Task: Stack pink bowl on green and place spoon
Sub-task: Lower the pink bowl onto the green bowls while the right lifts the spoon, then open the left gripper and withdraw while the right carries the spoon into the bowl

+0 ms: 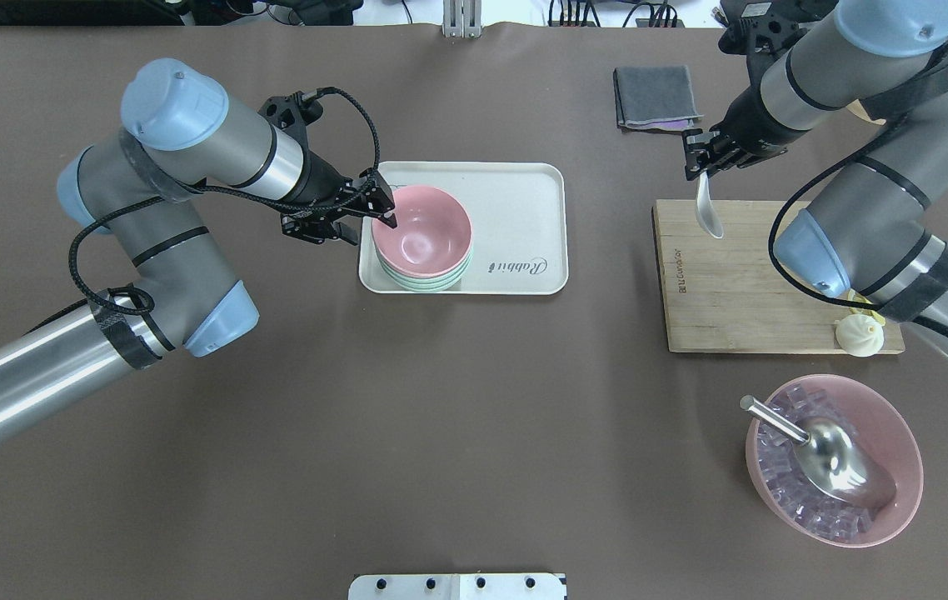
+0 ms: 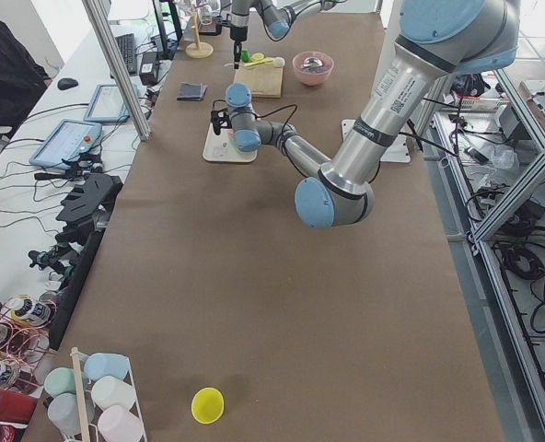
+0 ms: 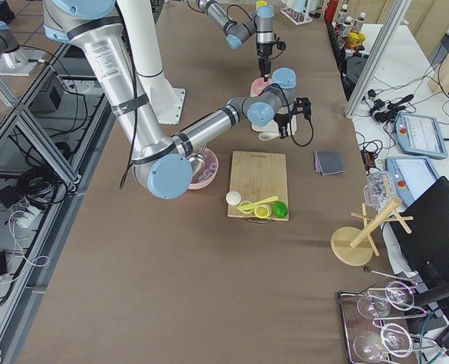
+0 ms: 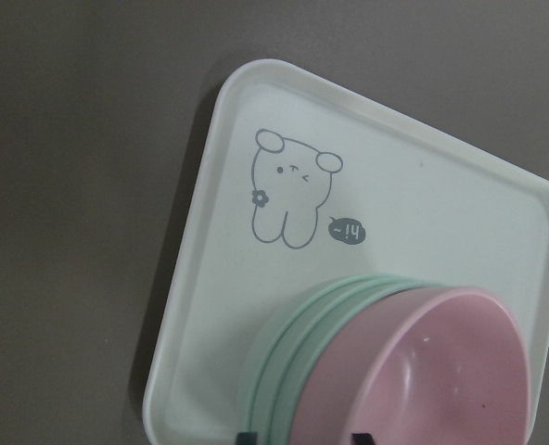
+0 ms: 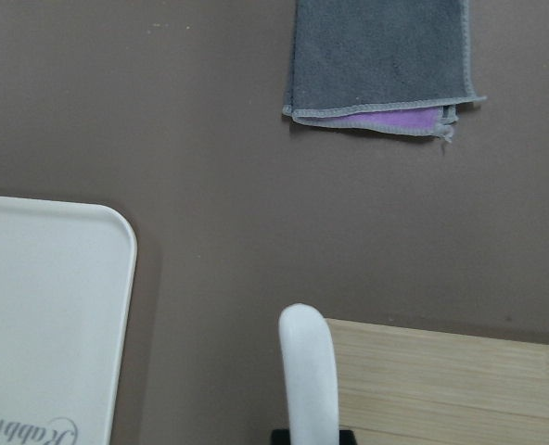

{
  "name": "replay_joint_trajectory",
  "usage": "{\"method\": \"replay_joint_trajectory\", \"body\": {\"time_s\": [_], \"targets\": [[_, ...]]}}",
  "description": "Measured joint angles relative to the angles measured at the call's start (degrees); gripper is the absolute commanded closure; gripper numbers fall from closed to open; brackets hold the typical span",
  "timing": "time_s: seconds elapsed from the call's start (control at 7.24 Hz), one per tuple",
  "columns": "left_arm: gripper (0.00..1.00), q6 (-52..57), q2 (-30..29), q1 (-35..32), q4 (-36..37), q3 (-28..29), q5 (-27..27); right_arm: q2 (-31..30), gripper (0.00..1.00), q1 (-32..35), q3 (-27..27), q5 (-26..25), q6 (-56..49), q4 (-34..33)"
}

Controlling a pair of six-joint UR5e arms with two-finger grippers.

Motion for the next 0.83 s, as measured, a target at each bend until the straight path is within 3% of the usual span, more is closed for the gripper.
{"method": "replay_joint_trajectory", "body": {"time_s": [0.55,0.83], "targets": [[0.01,6.7,3.7,-12.6,0.6,-0.7,-12.4,10.5,1.00,-7.0,-0.5,-0.6,16.9,0.3],[0.01,12.4,7.5,-17.3,0.7,-0.6,-15.0,16.5,1.00,-13.2,-3.4,-8.3,25.2,3.1]]}}
